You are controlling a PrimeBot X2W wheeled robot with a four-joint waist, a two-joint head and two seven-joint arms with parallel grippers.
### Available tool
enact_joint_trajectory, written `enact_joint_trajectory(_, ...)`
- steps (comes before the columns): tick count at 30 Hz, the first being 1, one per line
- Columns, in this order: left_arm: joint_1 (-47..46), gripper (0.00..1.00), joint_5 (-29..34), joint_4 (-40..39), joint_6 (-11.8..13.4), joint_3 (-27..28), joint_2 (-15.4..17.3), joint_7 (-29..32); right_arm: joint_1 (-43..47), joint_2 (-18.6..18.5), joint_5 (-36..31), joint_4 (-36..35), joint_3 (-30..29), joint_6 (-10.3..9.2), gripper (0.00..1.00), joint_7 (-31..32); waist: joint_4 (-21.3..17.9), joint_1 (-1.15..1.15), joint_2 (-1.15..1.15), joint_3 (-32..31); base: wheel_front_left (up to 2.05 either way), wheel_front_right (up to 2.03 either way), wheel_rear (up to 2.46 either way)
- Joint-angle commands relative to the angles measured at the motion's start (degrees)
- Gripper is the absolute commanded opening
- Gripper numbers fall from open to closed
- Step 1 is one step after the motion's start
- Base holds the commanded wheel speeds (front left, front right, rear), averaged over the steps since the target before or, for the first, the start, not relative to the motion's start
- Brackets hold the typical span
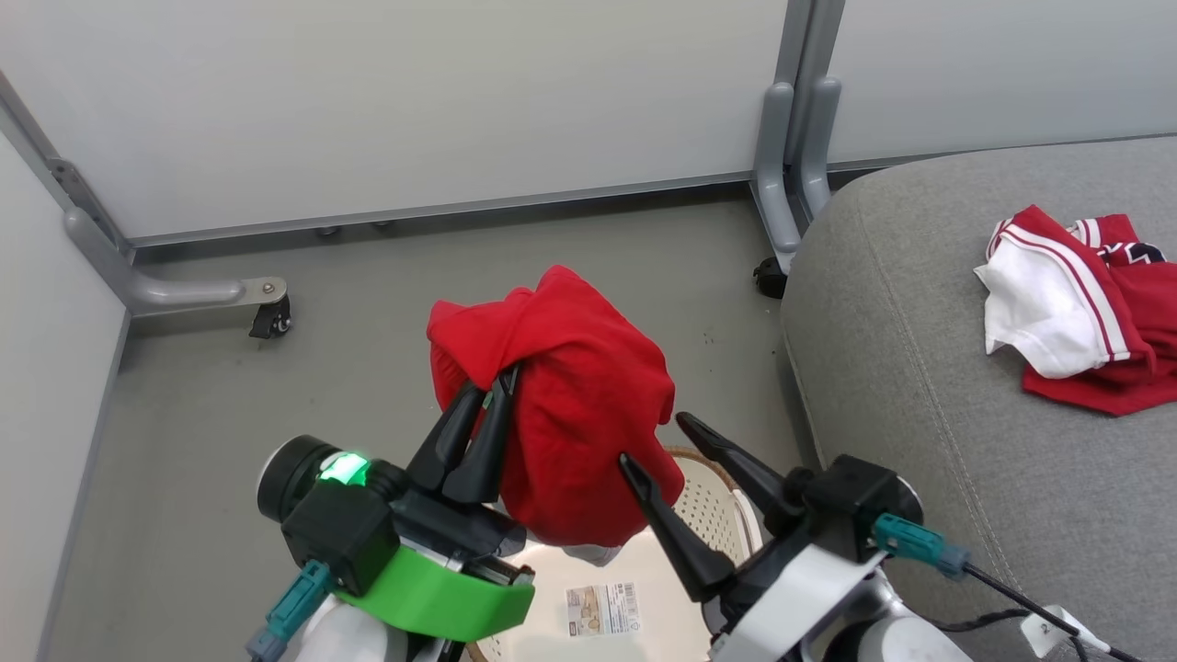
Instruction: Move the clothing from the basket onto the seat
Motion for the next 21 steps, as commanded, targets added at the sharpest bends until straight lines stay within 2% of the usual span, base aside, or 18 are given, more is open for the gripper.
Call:
enact_joint_trajectory(1, -1.0, 0.0, 0.1, 0.0, -0.2, -0.3, -0.2, 0.0, -1.7, -0.2, 0.6, 1.1, 1.2, -0.03, 1.0, -0.6, 0.3, 0.0, 0.0, 0.1, 0.0, 0.0, 0.0)
enact_joint_trajectory(7, -1.6, 0.0, -0.5, 0.3, -0.2, -2.2, -0.1, 0.0, -8.1, -0.2, 3.0, 6.6, 6.5, -0.03, 1.0, -2.0, 1.2, 0.0, 0.0, 0.0, 0.0, 0.0, 0.0)
enact_joint_trajectory(19, -2.3, 0.0, -1.3, 0.4, -0.2, -4.1, 0.0, 0.0, -17.8, 1.5, 6.2, 16.4, 12.8, -0.03, 1.0, -6.0, 2.1, 0.0, 0.0, 0.4, 0.0, 0.0, 0.0)
enact_joint_trajectory(20, -2.4, 0.0, -1.3, 0.3, -0.2, -4.1, 0.0, 0.0, -18.6, 1.7, 6.4, 17.2, 13.2, -0.03, 0.6, -6.5, 2.1, 0.0, 0.0, 0.4, 0.0, 0.0, 0.0)
enact_joint_trajectory(21, -2.5, 0.0, -1.4, 0.3, -0.2, -4.2, 0.0, 0.0, -19.2, 1.9, 6.6, 17.8, 13.5, -0.03, 0.45, -7.0, 2.2, 0.0, 0.0, 0.5, 0.0, 0.0, 0.0)
